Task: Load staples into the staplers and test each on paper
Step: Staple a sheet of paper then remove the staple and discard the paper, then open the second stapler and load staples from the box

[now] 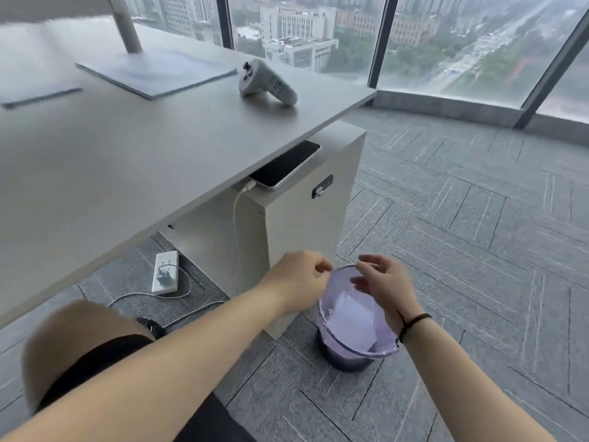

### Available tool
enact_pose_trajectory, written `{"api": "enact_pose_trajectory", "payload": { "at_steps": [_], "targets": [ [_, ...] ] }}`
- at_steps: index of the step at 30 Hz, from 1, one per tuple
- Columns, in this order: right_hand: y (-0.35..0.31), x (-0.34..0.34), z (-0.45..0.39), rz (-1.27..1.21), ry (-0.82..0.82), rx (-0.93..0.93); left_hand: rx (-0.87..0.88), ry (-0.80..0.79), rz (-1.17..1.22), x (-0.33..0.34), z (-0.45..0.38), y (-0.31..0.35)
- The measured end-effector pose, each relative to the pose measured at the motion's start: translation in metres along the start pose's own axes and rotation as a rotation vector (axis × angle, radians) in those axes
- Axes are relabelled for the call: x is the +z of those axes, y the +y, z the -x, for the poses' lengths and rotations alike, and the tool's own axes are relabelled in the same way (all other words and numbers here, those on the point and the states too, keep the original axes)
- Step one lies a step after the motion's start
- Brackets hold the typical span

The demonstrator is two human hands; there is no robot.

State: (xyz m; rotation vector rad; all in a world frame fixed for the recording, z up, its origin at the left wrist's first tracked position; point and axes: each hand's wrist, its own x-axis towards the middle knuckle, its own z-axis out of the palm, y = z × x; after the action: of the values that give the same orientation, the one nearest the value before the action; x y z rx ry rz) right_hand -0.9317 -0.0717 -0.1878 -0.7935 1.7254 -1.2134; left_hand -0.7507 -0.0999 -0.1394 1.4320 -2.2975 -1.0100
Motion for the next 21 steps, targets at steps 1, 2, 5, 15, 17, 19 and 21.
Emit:
{"api": "enact_pose_trajectory", "payload": {
  "at_steps": [1,2,5,15,17,19,21],
  "targets": [
    [-0.031,0.008,0.016,-0.008,-0.034,-0.121,0.039,0.057,0.016,-0.018,0.01,0.009],
    [-0.06,0.015,0.034,-0.015,-0.078,-0.242,0.084,0.118,0.029,-0.037,0.022,0.017],
    [-0.129,0.038,0.088,-0.024,-0.237,-0.551,0.17,0.33,0.039,-0.098,0.064,0.036],
    [-0.232,0.213,0.201,0.023,-0.72,-0.796,-0.019,0.847,-0.037,-0.277,0.262,-0.035],
    [-0.239,0.263,0.217,0.065,-0.826,-0.8,-0.11,0.915,-0.043,-0.3,0.299,-0.067],
    [-0.243,0.313,0.231,0.135,-0.928,-0.802,-0.173,0.987,-0.093,-0.321,0.332,-0.1],
    [-0.243,0.362,0.241,0.248,-0.997,-0.829,-0.247,1.04,-0.184,-0.335,0.36,-0.129]
  ]
}}
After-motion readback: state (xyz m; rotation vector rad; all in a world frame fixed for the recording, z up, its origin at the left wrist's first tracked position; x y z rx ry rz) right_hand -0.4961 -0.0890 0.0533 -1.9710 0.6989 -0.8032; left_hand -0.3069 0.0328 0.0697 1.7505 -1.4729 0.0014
